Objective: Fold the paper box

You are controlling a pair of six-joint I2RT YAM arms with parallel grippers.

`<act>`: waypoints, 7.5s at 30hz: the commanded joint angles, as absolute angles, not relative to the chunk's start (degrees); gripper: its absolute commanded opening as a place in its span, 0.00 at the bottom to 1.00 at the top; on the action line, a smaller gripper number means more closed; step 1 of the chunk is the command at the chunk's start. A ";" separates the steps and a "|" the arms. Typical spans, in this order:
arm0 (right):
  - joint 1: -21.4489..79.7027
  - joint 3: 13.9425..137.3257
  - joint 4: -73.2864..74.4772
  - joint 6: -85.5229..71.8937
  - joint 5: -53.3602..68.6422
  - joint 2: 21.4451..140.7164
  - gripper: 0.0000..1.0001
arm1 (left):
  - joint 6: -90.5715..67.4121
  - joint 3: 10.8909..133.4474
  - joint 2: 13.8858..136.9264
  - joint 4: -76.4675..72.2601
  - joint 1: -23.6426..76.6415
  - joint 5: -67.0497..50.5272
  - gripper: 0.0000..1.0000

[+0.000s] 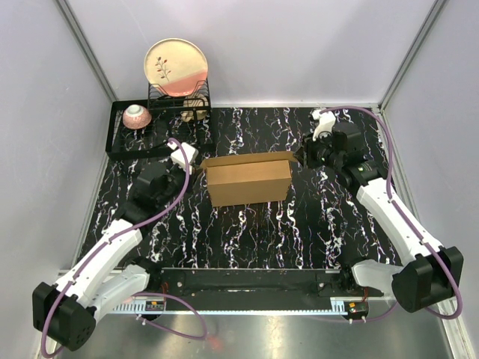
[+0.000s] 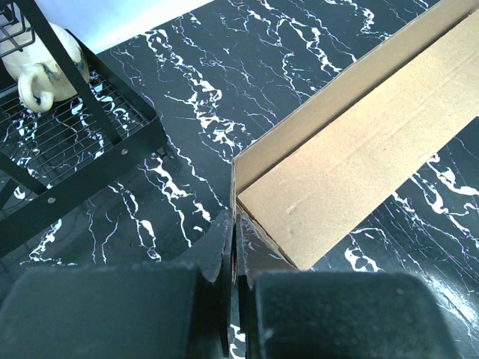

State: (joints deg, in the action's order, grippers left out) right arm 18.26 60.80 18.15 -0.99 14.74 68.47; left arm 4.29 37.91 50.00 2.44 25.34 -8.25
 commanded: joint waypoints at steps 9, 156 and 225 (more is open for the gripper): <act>18.99 62.75 21.18 -0.62 12.13 71.10 0.35 | 5.10 39.55 50.27 4.22 26.19 -7.56 0.00; 29.88 46.76 13.71 -20.83 -12.30 66.97 0.00 | -20.48 54.40 61.61 8.88 30.06 -1.32 0.00; 33.22 47.20 14.68 -18.72 -15.56 68.38 0.00 | -46.06 41.14 60.73 -3.43 28.74 2.63 0.00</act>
State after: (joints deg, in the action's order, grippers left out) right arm 32.40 48.64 5.34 -19.07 -16.97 66.35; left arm -47.29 43.07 61.21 -1.28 26.28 3.33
